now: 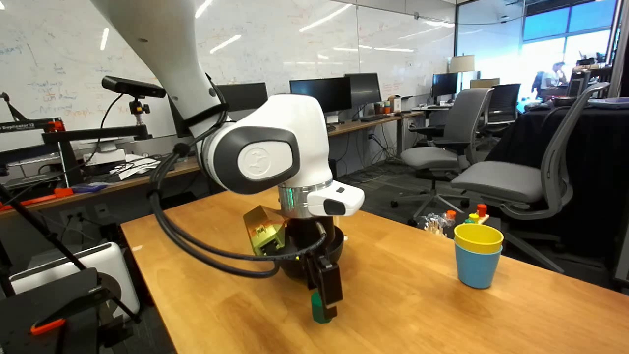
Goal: Put the cubes in the black bowl
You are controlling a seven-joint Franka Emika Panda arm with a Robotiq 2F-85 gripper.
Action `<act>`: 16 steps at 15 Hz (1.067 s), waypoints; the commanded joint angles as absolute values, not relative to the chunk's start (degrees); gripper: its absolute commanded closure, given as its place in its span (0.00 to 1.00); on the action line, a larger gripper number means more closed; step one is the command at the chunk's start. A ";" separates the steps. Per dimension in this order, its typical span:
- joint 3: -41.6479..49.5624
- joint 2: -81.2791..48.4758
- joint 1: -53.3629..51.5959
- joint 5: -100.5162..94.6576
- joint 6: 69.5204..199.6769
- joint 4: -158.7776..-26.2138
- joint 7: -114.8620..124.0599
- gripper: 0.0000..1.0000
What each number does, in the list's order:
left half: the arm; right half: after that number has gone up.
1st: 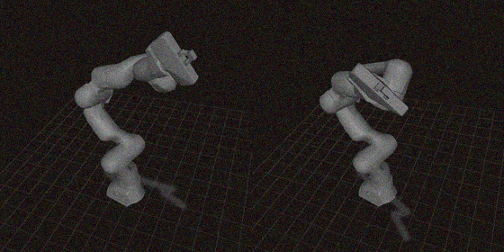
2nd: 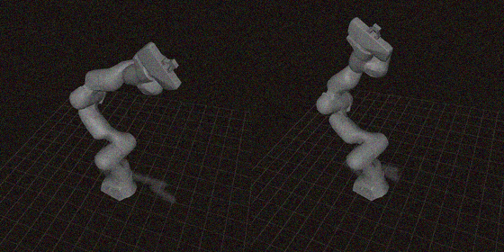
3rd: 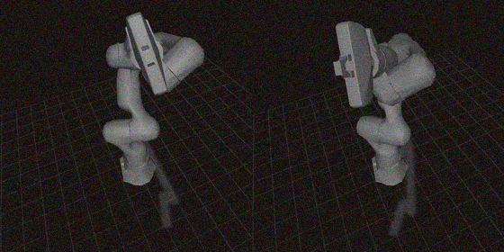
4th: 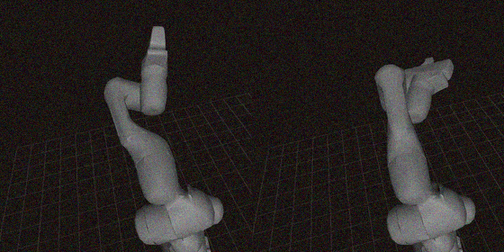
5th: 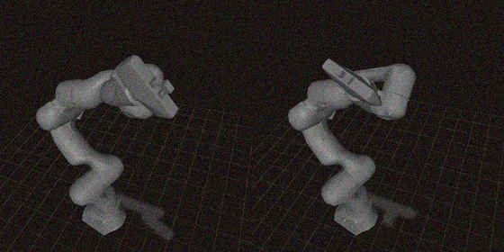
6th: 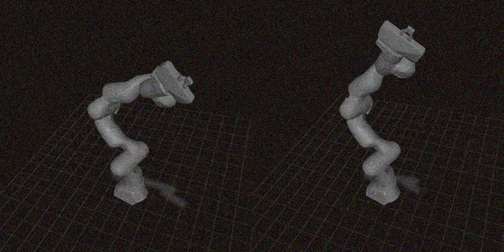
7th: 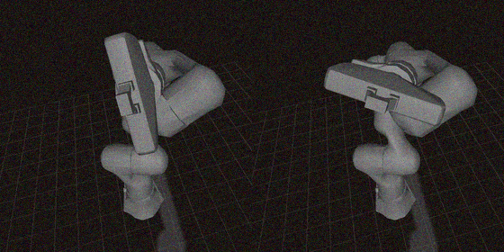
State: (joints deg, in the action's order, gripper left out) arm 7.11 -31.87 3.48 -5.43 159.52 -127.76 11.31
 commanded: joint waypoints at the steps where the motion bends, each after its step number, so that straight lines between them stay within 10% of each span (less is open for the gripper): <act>1: 7.17 -32.92 3.31 -3.90 160.05 -126.22 9.35 0.42; 6: 7.11 -33.35 3.36 -3.95 160.07 -125.90 8.90 0.80; 16: 9.59 -26.60 0.00 -6.31 158.65 -128.41 10.02 0.81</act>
State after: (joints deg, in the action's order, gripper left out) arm 7.75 -31.53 2.43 -5.47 159.49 -126.60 10.34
